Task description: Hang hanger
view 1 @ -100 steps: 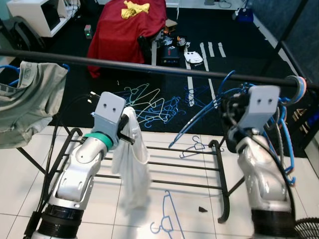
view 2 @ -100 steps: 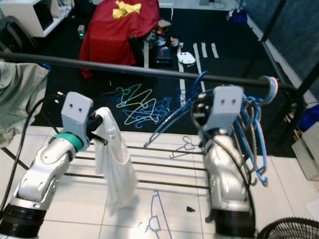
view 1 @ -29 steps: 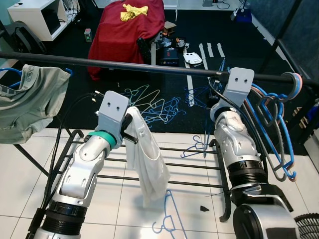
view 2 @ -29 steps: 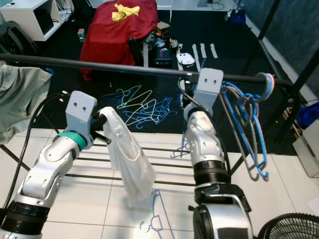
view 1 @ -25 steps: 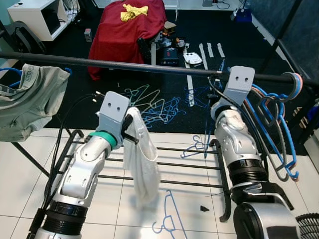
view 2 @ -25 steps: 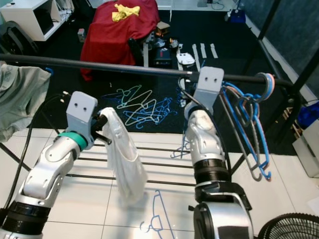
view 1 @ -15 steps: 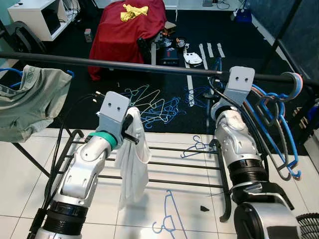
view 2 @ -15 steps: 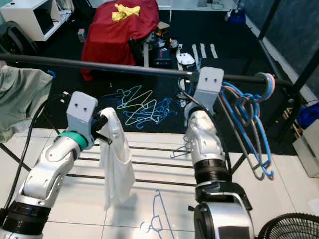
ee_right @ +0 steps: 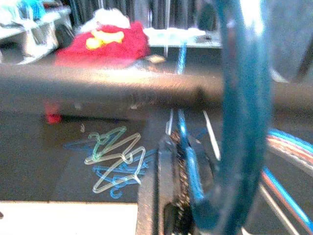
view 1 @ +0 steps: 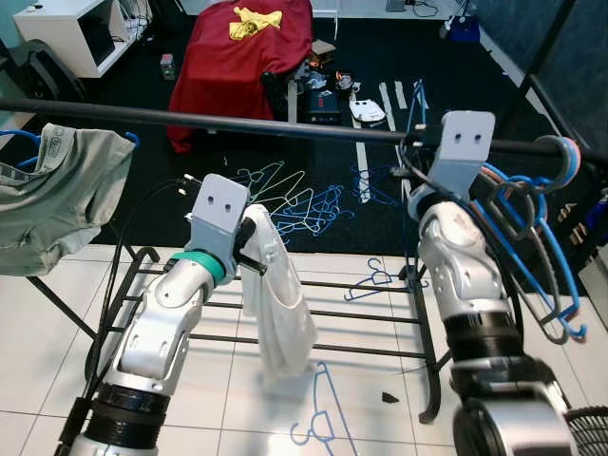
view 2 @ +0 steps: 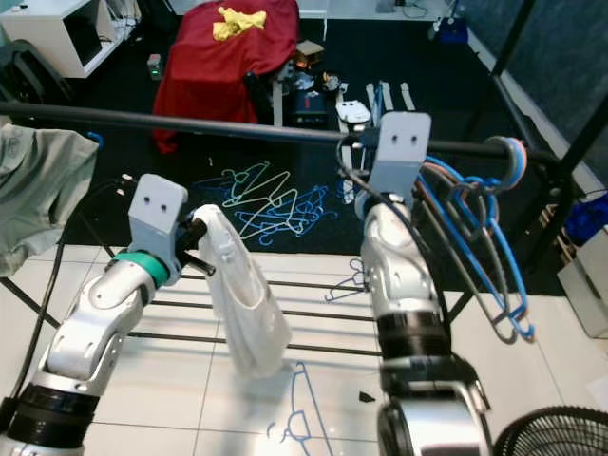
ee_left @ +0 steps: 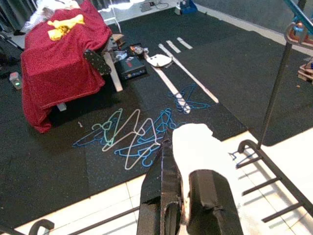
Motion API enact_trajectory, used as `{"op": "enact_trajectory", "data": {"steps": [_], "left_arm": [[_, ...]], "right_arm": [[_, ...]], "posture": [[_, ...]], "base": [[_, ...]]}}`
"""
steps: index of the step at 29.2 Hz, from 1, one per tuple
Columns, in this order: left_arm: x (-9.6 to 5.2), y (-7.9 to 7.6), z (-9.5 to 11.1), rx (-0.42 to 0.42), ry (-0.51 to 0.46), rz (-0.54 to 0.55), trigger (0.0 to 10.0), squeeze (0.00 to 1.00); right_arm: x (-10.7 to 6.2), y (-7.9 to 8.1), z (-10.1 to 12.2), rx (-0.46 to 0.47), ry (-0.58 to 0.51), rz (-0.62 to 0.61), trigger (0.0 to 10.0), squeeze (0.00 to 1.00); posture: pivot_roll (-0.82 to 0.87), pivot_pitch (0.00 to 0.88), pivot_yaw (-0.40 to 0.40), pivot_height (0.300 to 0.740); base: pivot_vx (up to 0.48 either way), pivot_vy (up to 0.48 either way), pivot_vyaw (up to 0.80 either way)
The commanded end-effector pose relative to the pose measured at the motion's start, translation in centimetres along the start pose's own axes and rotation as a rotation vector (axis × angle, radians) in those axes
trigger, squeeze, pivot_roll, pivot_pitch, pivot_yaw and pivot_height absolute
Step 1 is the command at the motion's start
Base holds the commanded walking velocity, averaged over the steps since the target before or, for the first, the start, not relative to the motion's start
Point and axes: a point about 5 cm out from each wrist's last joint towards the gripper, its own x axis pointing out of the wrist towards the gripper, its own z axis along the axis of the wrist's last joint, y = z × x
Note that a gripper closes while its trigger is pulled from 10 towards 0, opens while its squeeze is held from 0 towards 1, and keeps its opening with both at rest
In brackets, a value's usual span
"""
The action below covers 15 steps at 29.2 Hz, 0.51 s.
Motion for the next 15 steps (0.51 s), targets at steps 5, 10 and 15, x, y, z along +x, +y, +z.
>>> {"op": "enact_trajectory", "data": {"steps": [5,10,15], "left_arm": [[-0.2,-0.4,1.0,-0.023,-0.04,-0.079,10.0,0.0],[-0.4,-0.1,1.5,-0.016,-0.052,-0.117,10.0,0.0],[-0.7,1.4,1.0,0.016,-0.019,-0.162,10.0,0.0]], "right_arm": [[-3.9,-1.6,-1.8,-0.067,0.093,0.023,10.0,0.0],[-5.4,-2.3,-2.5,-0.088,0.139,0.037,10.0,0.0],[-8.6,-2.5,-3.3,-0.197,0.224,0.253,10.0,0.0]], "posture": [[-0.05,0.081,0.1,0.74],[-0.06,0.087,0.1,0.74],[-0.07,0.099,0.096,0.74]], "base": [[0.0,0.0,0.0],[0.0,0.0,0.0],[0.0,0.0,0.0]]}}
